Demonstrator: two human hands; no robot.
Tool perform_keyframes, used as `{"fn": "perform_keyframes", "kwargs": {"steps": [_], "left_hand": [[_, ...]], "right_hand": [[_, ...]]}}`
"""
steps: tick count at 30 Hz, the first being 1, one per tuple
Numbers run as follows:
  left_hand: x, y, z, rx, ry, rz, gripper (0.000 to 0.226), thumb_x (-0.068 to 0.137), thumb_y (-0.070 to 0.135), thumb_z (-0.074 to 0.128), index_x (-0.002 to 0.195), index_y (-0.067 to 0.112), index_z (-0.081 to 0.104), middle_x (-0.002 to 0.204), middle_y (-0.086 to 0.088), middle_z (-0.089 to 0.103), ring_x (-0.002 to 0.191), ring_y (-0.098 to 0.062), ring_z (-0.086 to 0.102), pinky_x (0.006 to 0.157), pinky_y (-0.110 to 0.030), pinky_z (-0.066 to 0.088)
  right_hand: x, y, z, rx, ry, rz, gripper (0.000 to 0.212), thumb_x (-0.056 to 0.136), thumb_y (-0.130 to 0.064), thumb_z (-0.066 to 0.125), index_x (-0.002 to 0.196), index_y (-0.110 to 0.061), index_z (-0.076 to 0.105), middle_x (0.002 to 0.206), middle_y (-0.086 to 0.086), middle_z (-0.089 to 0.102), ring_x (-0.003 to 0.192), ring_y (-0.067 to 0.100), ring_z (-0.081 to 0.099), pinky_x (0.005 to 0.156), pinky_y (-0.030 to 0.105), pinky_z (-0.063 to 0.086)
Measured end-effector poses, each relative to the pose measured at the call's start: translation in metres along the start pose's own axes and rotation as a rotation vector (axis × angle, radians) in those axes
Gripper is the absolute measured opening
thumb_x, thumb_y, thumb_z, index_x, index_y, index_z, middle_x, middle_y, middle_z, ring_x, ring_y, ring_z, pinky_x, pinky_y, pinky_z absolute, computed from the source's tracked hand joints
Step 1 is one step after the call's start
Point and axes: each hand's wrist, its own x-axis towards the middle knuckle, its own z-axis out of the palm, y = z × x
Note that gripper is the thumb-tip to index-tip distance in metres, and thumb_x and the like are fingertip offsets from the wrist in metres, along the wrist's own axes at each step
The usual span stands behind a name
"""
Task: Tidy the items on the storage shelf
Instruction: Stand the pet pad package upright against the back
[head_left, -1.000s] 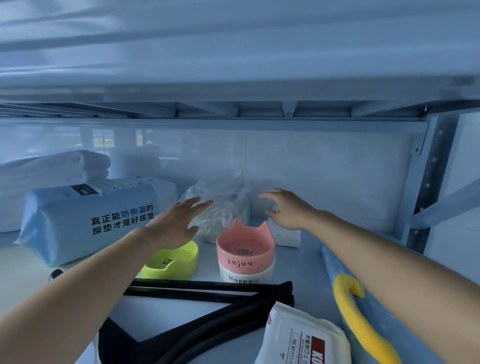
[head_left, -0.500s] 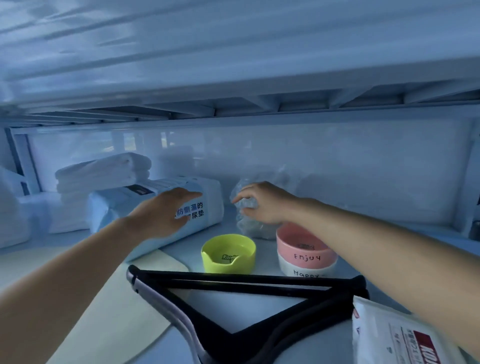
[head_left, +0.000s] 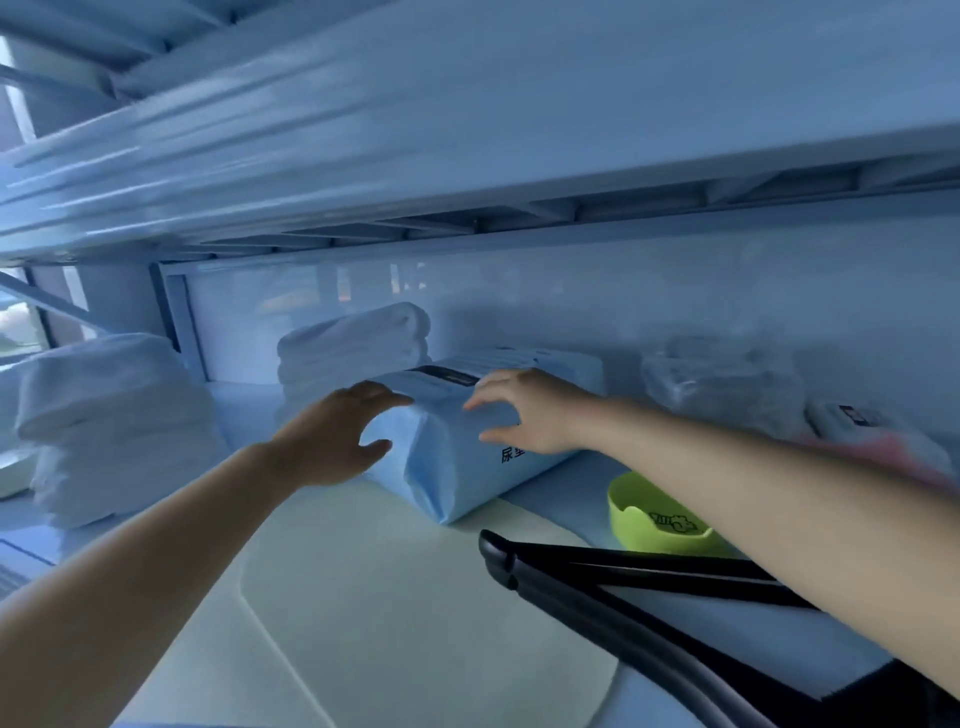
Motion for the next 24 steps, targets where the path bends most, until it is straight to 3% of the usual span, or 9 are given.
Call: {"fn": "perform_keyframes", "kwargs": {"steps": [3,6,10,19,24], "left_hand": [[-0.002,-0.023,0.005,-0.009,-0.025,-0.002,0.058,0.088,0.028,0.057,0.141,0.033,0.034,0.147,0.010,0.036,0.131,-0.013,0.036,0.105,-0.026,0.029],[0.000,-0.037,0.013,-0.028,-0.042,0.026,0.066,0.086,0.034,0.059,0.144,0.036,0.027,0.149,0.009,0.032,0.133,-0.015,0.035,0.107,-0.033,0.033],[0.006,-0.041,0.026,-0.085,-0.003,0.051,0.078,0.082,0.037,0.065,0.145,0.040,0.020,0.154,0.012,0.021,0.136,-0.018,0.031,0.107,-0.037,0.035],[0.009,-0.031,0.052,-0.171,0.126,-0.014,0.077,0.079,0.031,0.070,0.142,0.034,0.025,0.149,0.012,0.029,0.125,-0.019,0.045,0.090,-0.034,0.044],[0.010,-0.023,0.054,-0.123,0.107,-0.046,0.078,0.081,0.030,0.069,0.144,0.030,0.024,0.150,0.008,0.029,0.125,-0.023,0.046,0.092,-0.040,0.047]], "right_hand": [[0.020,-0.018,0.012,0.029,0.015,-0.005,0.042,0.085,-0.037,0.063,0.126,-0.032,0.054,0.135,-0.012,0.043,0.122,0.011,0.043,0.098,0.028,0.039],[0.033,-0.027,0.024,0.053,0.067,0.000,0.052,0.083,-0.037,0.066,0.132,-0.030,0.048,0.138,-0.012,0.039,0.122,0.010,0.042,0.093,0.022,0.034],[0.042,-0.027,0.035,0.017,0.072,0.043,0.067,0.081,-0.039,0.068,0.140,-0.028,0.038,0.145,-0.009,0.034,0.129,0.012,0.035,0.101,0.025,0.030],[0.038,-0.017,0.047,0.064,0.080,0.055,0.063,0.085,-0.041,0.063,0.141,-0.030,0.038,0.146,-0.007,0.037,0.132,0.014,0.034,0.102,0.030,0.034],[0.034,-0.017,0.049,0.077,0.076,0.052,0.068,0.082,-0.043,0.066,0.141,-0.029,0.037,0.147,-0.007,0.035,0.133,0.014,0.033,0.103,0.030,0.032]]}}
